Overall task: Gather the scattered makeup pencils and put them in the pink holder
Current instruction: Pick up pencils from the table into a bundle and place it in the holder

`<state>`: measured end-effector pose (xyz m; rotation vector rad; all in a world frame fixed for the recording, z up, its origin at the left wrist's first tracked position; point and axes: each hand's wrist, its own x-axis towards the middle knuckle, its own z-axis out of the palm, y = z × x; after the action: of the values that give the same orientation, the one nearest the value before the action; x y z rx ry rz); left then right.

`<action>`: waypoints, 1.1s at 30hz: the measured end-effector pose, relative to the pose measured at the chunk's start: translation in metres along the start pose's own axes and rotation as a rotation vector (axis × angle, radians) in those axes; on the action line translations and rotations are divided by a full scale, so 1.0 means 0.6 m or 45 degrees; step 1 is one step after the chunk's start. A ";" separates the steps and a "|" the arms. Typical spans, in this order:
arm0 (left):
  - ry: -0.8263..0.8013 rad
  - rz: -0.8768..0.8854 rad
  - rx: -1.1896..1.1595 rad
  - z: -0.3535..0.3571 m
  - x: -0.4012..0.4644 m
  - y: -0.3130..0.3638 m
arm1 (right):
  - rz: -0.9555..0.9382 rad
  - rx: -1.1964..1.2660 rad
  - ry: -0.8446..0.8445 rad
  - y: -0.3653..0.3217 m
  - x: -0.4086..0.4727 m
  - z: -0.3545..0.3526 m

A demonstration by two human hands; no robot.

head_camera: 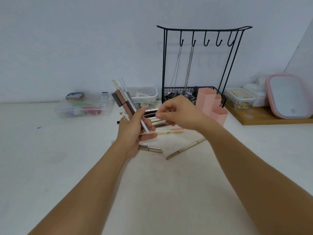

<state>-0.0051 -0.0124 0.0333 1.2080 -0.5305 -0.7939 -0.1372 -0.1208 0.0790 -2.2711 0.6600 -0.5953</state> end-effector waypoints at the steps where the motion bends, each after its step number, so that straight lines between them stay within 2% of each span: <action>1: -0.014 -0.014 -0.006 0.001 0.001 -0.001 | 0.012 -0.194 -0.028 0.010 0.001 -0.016; 3: 0.004 0.008 0.039 0.002 0.003 -0.007 | 0.134 -0.527 -0.158 0.032 -0.001 -0.034; 6: 0.039 0.045 0.068 0.000 0.008 -0.010 | 0.289 -0.729 -0.234 0.064 -0.004 -0.031; 12: 0.064 0.052 0.123 -0.005 0.011 -0.013 | 0.272 -0.662 -0.177 0.078 -0.006 -0.030; 21: 0.077 0.038 0.171 -0.002 0.007 -0.014 | 0.234 -0.612 -0.219 0.081 -0.003 -0.028; 24: 0.036 0.057 0.147 -0.002 0.004 -0.013 | 0.246 -0.336 -0.194 0.077 -0.013 -0.054; 26: 0.004 0.072 0.127 0.001 0.002 -0.013 | 0.292 0.091 -0.134 0.069 -0.019 -0.062; 29: -0.023 0.094 0.066 0.006 -0.002 -0.014 | 0.368 0.702 -0.152 0.038 -0.015 -0.032; 31: -0.035 0.122 0.030 0.008 -0.004 -0.015 | 0.373 0.896 -0.166 0.019 -0.009 0.004; 33: -0.031 0.136 -0.005 0.008 -0.006 -0.013 | 0.351 0.946 -0.179 0.009 -0.007 0.034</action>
<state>-0.0128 -0.0137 0.0274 1.1577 -0.6084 -0.7191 -0.1302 -0.1118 0.0610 -1.4847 0.5493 -0.4418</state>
